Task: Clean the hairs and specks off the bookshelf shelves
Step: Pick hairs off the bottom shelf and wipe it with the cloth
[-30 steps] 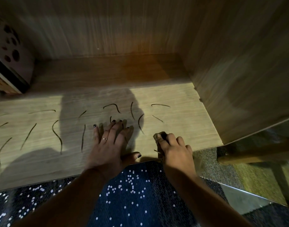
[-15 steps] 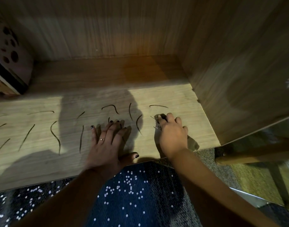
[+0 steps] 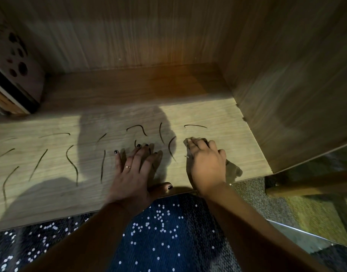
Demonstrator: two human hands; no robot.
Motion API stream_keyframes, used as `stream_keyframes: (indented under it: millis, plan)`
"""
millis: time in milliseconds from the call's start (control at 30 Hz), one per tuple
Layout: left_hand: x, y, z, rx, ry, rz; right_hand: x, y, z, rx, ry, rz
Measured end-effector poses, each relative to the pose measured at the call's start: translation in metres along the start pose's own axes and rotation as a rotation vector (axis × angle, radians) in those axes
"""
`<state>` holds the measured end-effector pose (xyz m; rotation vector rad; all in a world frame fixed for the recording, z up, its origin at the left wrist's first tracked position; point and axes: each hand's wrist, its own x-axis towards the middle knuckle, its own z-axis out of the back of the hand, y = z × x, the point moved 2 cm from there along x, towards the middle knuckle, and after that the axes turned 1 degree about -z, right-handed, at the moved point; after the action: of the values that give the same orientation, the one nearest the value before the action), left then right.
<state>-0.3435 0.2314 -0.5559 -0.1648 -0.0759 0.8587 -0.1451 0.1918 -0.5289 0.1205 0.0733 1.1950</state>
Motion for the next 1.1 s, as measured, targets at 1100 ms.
stream_keyframes:
  millis: [1100]
  plan:
    - [0.000, -0.001, 0.001, 0.013, -0.007, -0.015, -0.018, 0.007, 0.010, -0.055, 0.104, 0.052]
